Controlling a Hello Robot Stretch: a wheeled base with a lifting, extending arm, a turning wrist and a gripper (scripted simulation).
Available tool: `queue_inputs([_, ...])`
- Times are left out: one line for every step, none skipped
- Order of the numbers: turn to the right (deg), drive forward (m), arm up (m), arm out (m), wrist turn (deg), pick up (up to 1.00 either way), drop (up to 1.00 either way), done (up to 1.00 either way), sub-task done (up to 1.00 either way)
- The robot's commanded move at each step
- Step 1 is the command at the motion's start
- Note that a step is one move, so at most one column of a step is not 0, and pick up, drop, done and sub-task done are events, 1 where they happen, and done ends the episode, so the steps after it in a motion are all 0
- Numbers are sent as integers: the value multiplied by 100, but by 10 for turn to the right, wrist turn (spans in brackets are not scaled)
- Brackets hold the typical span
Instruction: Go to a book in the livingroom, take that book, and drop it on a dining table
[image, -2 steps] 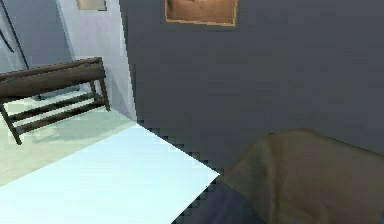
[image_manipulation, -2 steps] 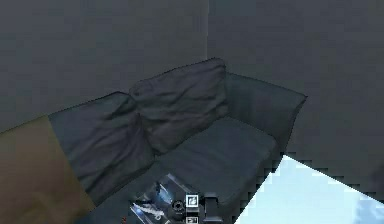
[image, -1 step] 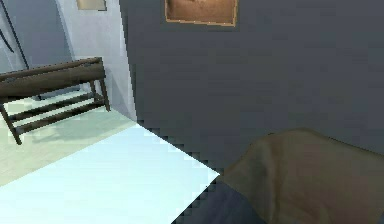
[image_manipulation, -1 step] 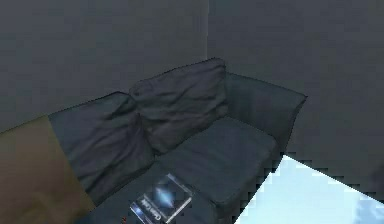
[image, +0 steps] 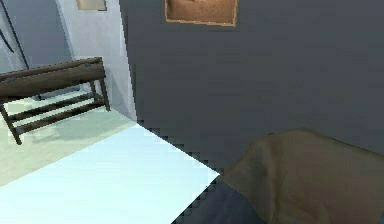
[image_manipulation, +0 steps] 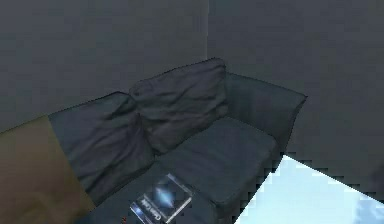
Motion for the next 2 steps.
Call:
queue_inputs([0, 0, 10, 0, 0, 0, 0, 0, 0])
queue_inputs([0, 0, 50, 0, 0, 0, 0, 0, 0])
